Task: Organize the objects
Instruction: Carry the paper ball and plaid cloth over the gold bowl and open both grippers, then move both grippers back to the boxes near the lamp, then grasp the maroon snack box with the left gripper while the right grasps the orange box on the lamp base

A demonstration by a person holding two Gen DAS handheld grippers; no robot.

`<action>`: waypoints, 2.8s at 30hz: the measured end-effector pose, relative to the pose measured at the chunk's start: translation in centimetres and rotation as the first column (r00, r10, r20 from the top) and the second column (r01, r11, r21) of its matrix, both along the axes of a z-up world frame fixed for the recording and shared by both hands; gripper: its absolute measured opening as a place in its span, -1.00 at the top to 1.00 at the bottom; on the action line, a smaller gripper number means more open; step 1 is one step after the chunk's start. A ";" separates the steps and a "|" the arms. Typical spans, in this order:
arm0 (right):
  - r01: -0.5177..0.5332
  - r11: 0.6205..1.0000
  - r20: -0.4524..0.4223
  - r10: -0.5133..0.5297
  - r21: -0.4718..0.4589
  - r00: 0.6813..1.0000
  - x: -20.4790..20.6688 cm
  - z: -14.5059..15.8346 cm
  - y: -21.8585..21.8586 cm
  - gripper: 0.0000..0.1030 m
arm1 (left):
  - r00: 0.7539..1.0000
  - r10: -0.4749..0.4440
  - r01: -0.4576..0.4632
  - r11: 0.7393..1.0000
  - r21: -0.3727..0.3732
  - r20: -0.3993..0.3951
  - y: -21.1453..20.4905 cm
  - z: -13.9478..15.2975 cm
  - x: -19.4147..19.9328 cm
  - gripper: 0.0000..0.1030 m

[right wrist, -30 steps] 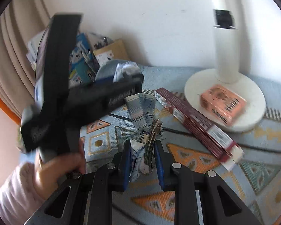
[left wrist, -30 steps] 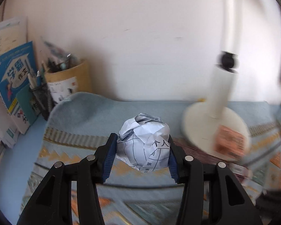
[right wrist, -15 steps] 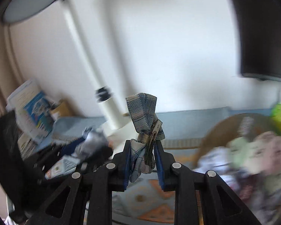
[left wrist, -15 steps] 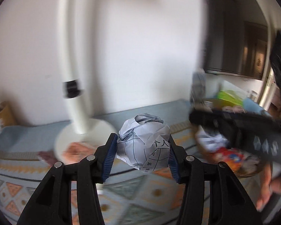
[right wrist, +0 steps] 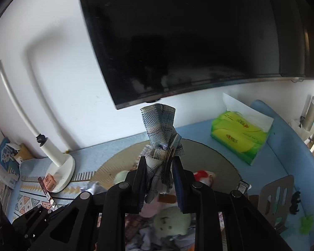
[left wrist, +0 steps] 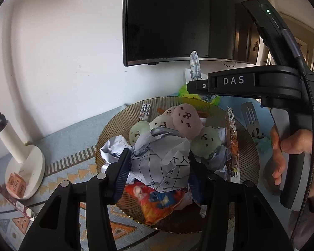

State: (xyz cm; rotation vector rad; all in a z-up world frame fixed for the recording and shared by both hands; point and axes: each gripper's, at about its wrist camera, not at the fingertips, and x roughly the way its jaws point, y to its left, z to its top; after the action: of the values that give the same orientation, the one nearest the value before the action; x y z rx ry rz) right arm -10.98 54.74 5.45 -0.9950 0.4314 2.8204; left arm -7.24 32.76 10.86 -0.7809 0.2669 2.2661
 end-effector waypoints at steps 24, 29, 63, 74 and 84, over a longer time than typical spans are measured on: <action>0.044 0.994 -0.081 -0.036 0.101 0.996 1.2 1.9 -4.2 -1.00 | 0.989 -0.023 0.018 0.999 0.035 0.147 -1.8 -0.9 -1.2 -0.99; 0.006 0.995 -0.121 0.005 0.096 0.993 1.8 4.0 -6.9 -1.00 | 0.990 0.027 -0.033 0.999 0.037 0.135 -4.4 0.4 -1.7 -0.99; -0.448 0.891 0.036 0.446 0.072 0.894 -5.4 -9.8 -31.0 -1.00 | 0.731 0.654 -0.619 0.755 -0.216 0.193 -32.9 -10.5 -11.9 -1.00; -0.470 0.874 0.139 0.454 0.126 0.880 -13.2 -13.6 -34.2 -1.00 | 0.730 0.657 -0.621 0.752 -0.219 0.189 -31.3 -10.1 -14.6 -1.00; -0.477 0.857 0.169 0.450 0.194 0.877 -13.2 -13.8 -34.9 -0.98 | 0.727 0.661 -0.625 0.749 -0.219 0.187 -31.5 -10.0 -13.7 -1.00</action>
State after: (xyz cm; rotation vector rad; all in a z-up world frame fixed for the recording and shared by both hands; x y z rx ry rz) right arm -24.21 19.83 -8.38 -1.3574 -0.1820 3.0932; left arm -20.96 1.28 0.83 -1.4077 0.0230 2.7680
